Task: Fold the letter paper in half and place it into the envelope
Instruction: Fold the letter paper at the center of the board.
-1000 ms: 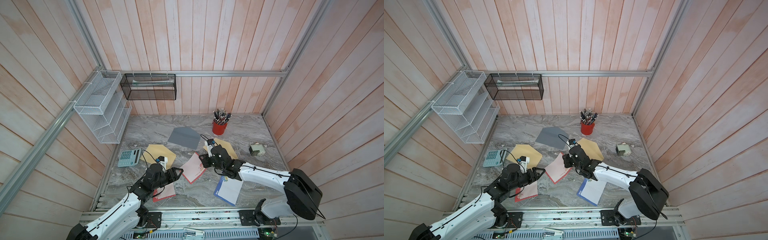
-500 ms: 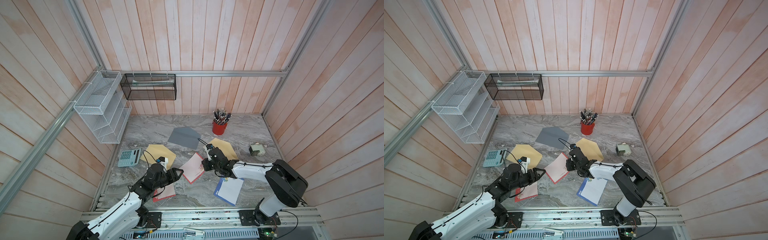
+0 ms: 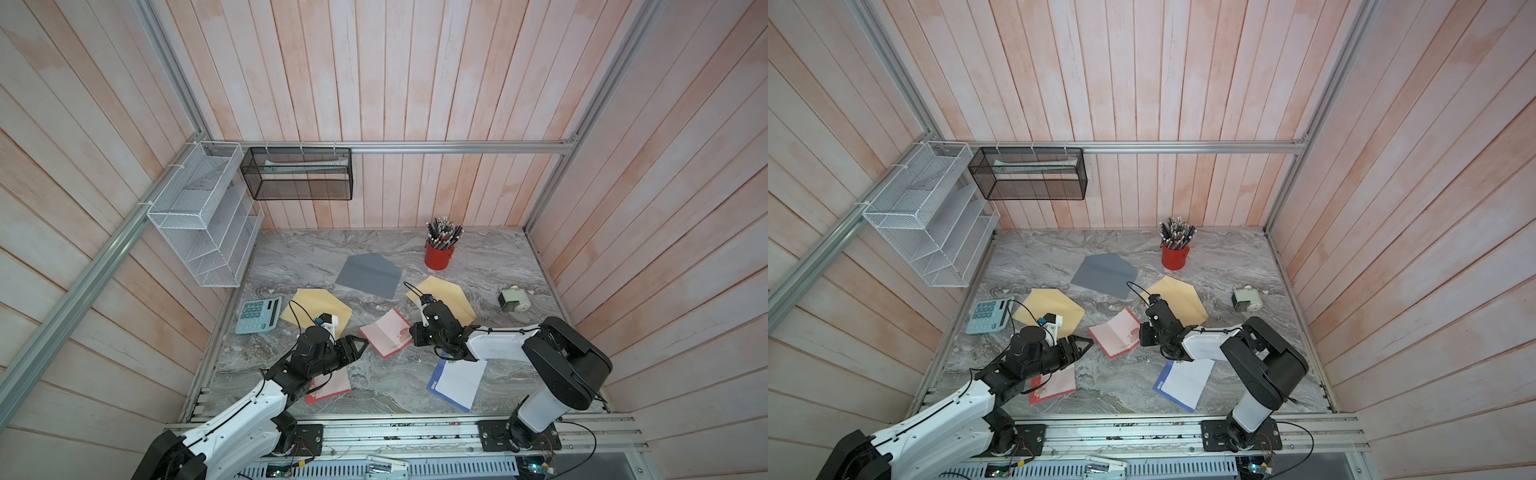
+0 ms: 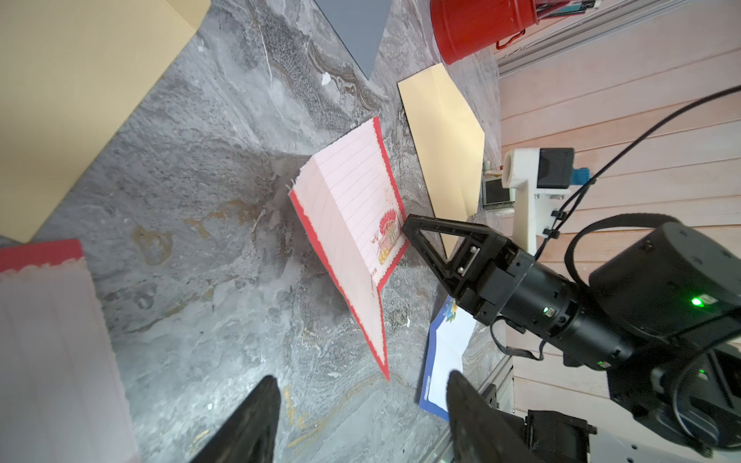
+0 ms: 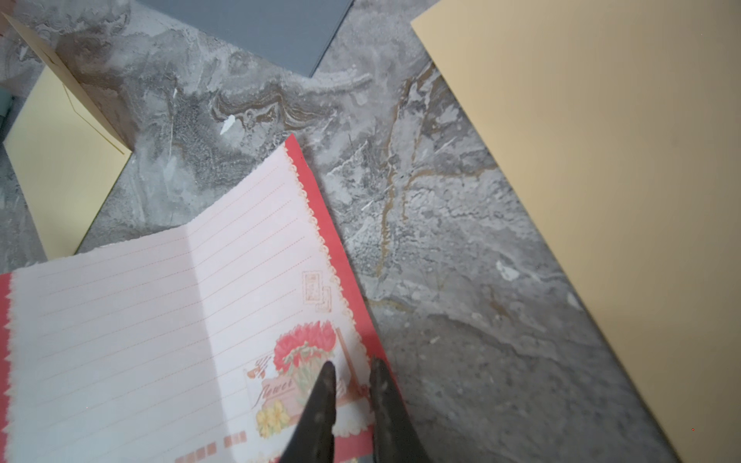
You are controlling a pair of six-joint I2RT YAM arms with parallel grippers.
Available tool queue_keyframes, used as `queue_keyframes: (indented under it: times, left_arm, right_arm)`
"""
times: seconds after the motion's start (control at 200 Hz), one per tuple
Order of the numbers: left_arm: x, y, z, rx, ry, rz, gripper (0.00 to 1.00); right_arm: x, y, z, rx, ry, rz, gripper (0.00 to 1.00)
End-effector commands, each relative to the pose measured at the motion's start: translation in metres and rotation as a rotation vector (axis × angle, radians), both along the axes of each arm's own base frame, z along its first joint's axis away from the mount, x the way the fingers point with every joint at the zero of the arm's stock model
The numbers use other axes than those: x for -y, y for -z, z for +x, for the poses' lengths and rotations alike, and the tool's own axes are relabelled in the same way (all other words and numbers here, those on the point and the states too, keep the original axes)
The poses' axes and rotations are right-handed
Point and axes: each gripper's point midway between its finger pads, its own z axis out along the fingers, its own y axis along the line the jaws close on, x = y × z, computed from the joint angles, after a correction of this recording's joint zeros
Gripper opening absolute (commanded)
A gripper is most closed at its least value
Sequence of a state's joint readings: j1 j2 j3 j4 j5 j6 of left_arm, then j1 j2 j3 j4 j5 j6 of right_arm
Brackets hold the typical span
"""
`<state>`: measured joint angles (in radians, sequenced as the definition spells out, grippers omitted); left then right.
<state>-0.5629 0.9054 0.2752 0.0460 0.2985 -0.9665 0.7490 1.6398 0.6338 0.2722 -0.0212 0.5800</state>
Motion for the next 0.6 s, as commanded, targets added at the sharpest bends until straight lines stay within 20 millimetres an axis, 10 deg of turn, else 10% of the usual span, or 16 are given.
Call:
queue_keyframes:
  times: [0.0,0.595]
  left_arm:
    - [0.005,0.001,0.005,0.023,0.008,-0.014,0.67]
    - [0.051,-0.023,0.043,0.12,0.044,-0.023,0.65]
  right_arm:
    - [0.008,0.017,-0.009,-0.053,0.011,-0.02,0.18]
    - [0.008,0.015,-0.018,-0.075,0.009,0.02,0.18]
